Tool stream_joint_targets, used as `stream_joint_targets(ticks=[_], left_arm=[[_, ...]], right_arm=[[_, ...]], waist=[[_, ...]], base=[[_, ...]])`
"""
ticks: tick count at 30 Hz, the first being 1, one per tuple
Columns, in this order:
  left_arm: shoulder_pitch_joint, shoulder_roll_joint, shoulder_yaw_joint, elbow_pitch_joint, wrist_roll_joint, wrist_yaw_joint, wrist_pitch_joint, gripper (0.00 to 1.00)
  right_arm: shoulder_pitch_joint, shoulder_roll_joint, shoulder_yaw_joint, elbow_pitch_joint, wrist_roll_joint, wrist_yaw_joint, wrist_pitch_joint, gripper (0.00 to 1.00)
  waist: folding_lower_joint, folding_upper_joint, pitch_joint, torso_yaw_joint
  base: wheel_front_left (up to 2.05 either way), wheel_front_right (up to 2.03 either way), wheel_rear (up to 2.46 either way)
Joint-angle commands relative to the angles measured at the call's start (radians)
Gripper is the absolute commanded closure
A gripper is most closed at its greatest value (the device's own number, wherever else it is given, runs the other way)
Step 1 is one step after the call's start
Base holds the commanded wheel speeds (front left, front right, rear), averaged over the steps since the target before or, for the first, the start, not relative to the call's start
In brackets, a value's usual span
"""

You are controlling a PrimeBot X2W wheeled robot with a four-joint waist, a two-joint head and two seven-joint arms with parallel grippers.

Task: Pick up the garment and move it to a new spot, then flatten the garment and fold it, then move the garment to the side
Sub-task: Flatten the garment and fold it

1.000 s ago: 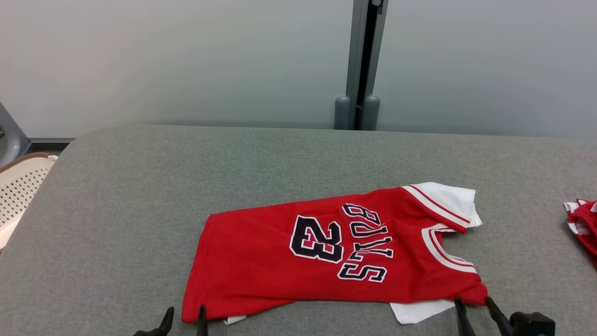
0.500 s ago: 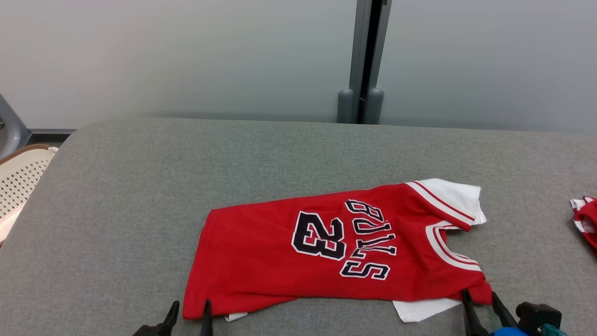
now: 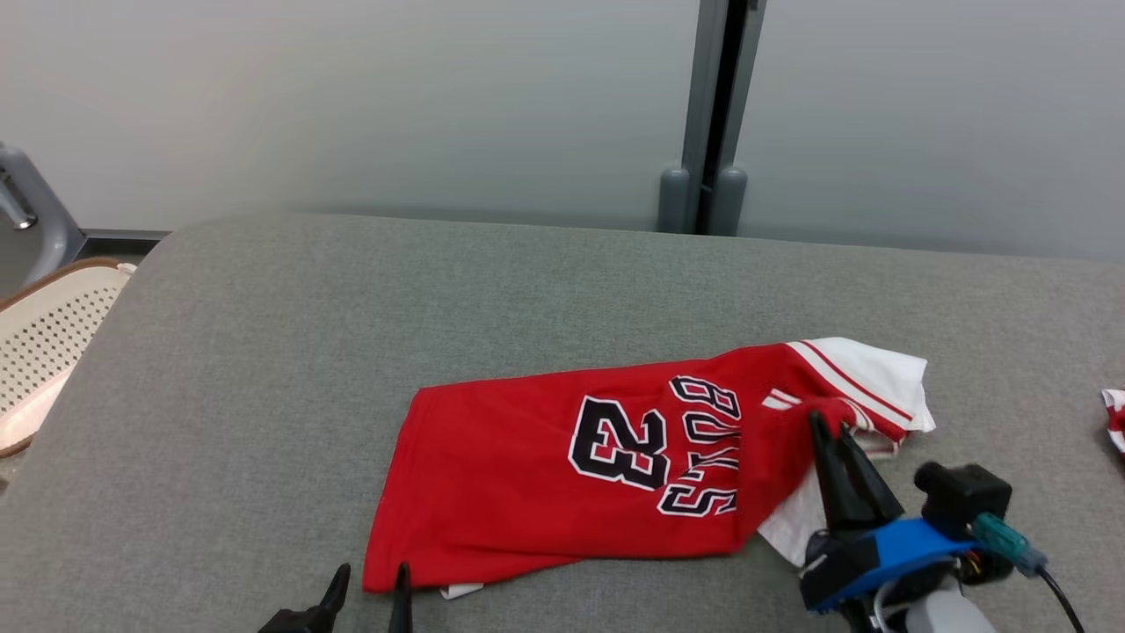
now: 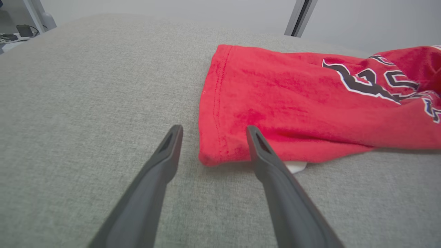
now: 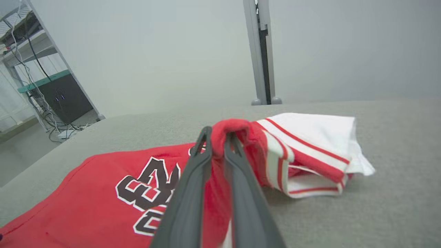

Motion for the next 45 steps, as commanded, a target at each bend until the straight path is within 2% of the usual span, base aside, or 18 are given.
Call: stream_joint_targets(ticks=[1,5,9,10,11,12,16,20,28,34,39,45], left_arm=[[-0.015,0.000,-0.006,0.000,-0.004,-0.004,-0.003,0.00],[-0.029,0.000,-0.030,0.005,-0.006,-0.008,-0.003,0.00],[-0.049,0.000,-0.055,0.013,-0.007,-0.015,-0.003,0.00],[-0.056,0.000,-0.060,0.015,-0.009,-0.016,-0.003,0.00],[-0.064,0.000,-0.068,0.016,-0.011,-0.018,-0.003,0.00],[-0.071,-0.001,-0.074,0.018,-0.014,-0.018,-0.003,0.00],[-0.087,0.000,-0.081,0.023,-0.020,-0.019,-0.003,0.00],[-0.085,0.000,-0.072,0.023,-0.025,-0.013,-0.003,0.00],[-0.065,0.000,-0.068,0.017,-0.035,-0.002,-0.003,0.00],[-0.054,0.000,-0.063,0.016,-0.034,0.001,-0.003,0.00],[-0.052,0.000,-0.061,0.013,-0.028,-0.003,-0.003,0.00],[-0.062,0.000,-0.069,0.014,-0.031,-0.006,-0.003,0.00]], right_arm=[[-0.030,-0.001,0.015,-0.008,-0.002,0.000,-0.003,1.00],[-0.116,-0.001,0.103,0.007,-0.014,0.000,-0.003,1.00],[-0.208,-0.002,0.177,0.088,-0.037,0.000,-0.003,1.00],[-0.236,-0.003,0.190,0.108,-0.032,0.000,-0.003,0.97],[-0.261,-0.003,0.194,0.128,-0.030,0.000,-0.003,0.44],[-0.276,-0.002,0.203,0.158,-0.032,0.000,-0.003,0.00],[-0.339,-0.002,0.217,0.247,-0.026,0.000,-0.003,0.00],[-0.338,-0.003,0.223,0.261,-0.032,0.000,-0.003,0.00],[-0.200,-0.002,0.211,0.203,-0.071,0.000,-0.003,0.00],[-0.089,-0.002,0.216,0.206,-0.117,0.000,-0.003,0.00],[-0.063,-0.002,0.235,0.217,-0.162,0.000,-0.003,0.00],[-0.116,-0.002,0.250,0.231,-0.176,0.000,-0.003,0.00]], waist=[[-0.0001,0.0000,0.004,0.008],[-0.0001,0.0000,0.018,0.053],[-0.0001,0.0000,0.049,0.107],[-0.0001,0.0000,0.058,0.119],[-0.0001,0.0000,0.067,0.132],[-0.0001,0.0000,0.075,0.142],[-0.0001,0.0000,0.095,0.163],[-0.0001,0.0000,0.096,0.153],[-0.0001,0.0000,0.061,0.093],[-0.0001,0.0000,0.047,0.070],[-0.0001,0.0000,0.056,0.077],[-0.0001,0.0000,0.077,0.112]], base=[[0.00,0.00,0.00],[0.00,0.00,0.00],[0.00,0.00,0.00],[0.00,0.00,0.00],[0.00,0.00,0.00],[0.00,0.00,0.00],[0.00,0.00,0.00],[0.00,0.00,0.00],[0.00,0.00,0.00],[0.00,0.00,0.00],[0.00,0.00,0.00],[0.00,0.00,0.00]])
